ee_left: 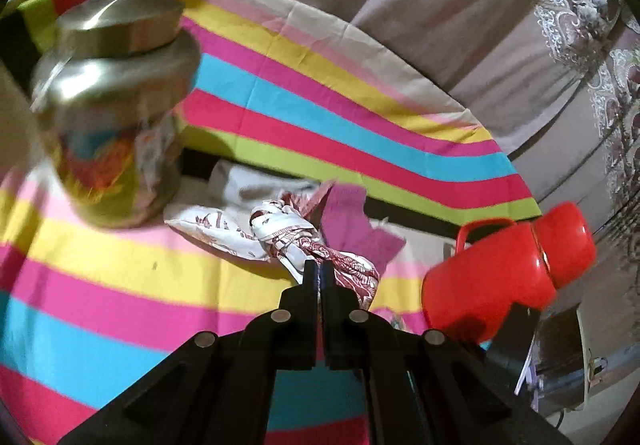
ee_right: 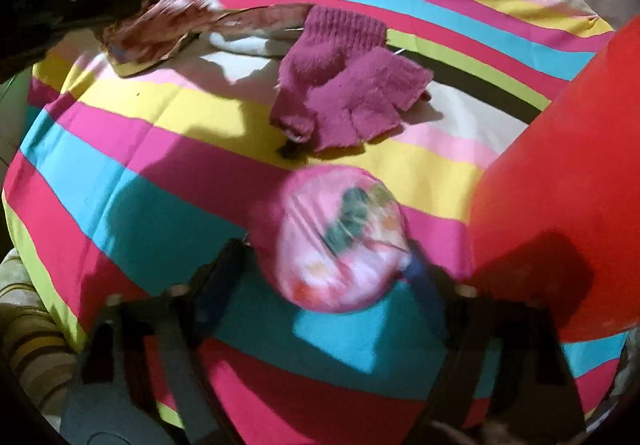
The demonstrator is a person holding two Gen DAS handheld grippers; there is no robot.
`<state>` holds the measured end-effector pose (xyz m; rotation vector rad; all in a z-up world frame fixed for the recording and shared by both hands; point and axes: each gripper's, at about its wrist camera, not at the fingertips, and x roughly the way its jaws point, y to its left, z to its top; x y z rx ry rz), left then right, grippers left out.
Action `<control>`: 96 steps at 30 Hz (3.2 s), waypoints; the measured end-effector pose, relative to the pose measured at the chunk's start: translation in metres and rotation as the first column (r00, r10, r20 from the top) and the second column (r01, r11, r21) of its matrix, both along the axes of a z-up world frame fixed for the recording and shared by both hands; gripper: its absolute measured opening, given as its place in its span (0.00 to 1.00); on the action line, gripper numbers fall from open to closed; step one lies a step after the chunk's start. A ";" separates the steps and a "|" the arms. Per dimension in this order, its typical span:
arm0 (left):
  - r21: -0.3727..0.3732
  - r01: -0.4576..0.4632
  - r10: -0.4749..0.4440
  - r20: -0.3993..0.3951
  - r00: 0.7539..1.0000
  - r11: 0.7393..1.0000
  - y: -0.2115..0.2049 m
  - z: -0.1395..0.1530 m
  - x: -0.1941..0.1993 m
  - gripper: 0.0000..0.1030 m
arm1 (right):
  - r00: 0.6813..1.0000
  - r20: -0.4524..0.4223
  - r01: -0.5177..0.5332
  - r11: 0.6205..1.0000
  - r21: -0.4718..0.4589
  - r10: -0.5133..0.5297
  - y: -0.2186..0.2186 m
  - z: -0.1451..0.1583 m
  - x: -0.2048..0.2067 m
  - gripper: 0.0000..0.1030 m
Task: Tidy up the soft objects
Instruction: 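Grasp the pink floral cloth with the left gripper while the right gripper holds the purse, then lift the floral cloth and pink purse and carry both toward the white box, then lower the floral cloth and purse into the box and open both grippers, then move both open grippers back over the grey sock and magenta glove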
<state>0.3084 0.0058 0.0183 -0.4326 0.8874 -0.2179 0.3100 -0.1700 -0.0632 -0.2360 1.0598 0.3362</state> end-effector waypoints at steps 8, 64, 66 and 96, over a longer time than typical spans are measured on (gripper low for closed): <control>-0.002 -0.007 0.007 -0.035 0.999 1.000 0.007 -0.014 -0.035 0.01 | 0.998 0.060 -0.009 1.000 0.014 0.008 -0.003 0.022 -0.026 0.70; -0.008 0.654 -0.653 0.046 0.756 0.757 -0.355 0.048 -0.184 0.08 | 0.698 0.232 0.689 0.724 0.040 -0.678 -0.324 0.114 -0.240 0.73; -0.006 0.661 -0.661 0.031 0.750 0.750 -0.359 0.044 -0.185 0.15 | 0.692 0.228 0.697 0.716 0.039 -0.685 -0.327 0.114 -0.241 0.82; 0.125 0.363 -0.365 -0.009 0.931 0.923 -0.175 0.023 -0.130 0.47 | 0.861 0.200 0.468 0.882 0.049 -0.468 -0.213 0.124 -0.210 0.83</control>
